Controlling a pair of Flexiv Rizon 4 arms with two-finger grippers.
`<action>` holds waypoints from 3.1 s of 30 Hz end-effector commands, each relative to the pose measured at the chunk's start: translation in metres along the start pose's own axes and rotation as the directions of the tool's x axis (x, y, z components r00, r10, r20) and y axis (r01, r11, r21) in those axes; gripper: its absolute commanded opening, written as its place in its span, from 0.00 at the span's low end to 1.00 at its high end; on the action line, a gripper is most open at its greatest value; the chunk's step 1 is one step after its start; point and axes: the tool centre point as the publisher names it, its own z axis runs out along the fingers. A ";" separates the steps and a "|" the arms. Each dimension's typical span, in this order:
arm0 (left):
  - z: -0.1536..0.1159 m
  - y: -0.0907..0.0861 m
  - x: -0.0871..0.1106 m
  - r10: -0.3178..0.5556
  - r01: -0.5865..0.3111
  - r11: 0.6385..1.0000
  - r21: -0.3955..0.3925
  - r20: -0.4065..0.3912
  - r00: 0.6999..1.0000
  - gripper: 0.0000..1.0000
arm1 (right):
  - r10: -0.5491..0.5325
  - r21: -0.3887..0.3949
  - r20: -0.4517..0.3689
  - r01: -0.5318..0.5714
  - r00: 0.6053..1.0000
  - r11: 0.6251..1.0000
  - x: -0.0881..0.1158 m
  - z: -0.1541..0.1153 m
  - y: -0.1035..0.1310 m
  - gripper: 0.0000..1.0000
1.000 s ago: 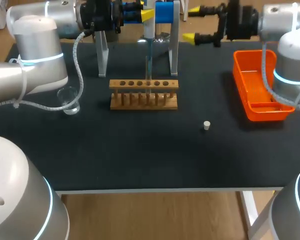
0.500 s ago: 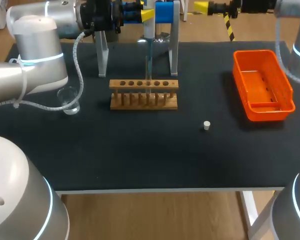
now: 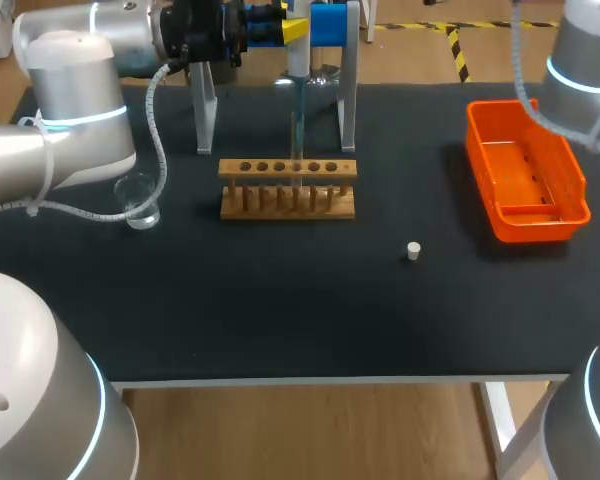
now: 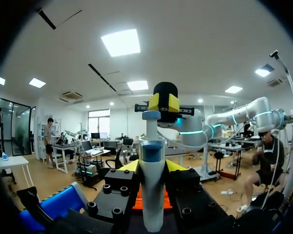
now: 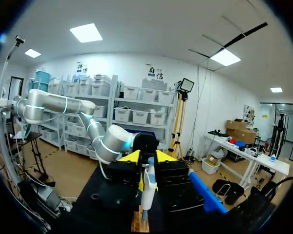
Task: Invert the test tube, pick up the pipette, mount the tip to pipette, aspirate from beaker and dispense into the tube, eject the tip, return the pipette, and cap with the stopper.
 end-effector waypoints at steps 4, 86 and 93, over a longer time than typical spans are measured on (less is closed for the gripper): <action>0.000 0.000 -0.001 0.000 0.000 1.000 0.000 -0.003 1.000 0.00 | 0.035 -0.003 -0.032 -0.035 0.999 0.999 -0.009 0.028 0.000 0.00; 0.000 0.000 -0.001 0.000 0.000 1.000 0.000 -0.003 1.000 0.00 | 0.122 0.058 -0.093 -0.117 0.988 0.991 0.006 0.061 -0.039 0.00; 0.000 0.000 -0.001 0.000 0.000 1.000 0.000 -0.003 1.000 0.00 | 0.040 0.005 -0.080 -0.040 0.996 0.999 0.005 0.049 -0.006 0.00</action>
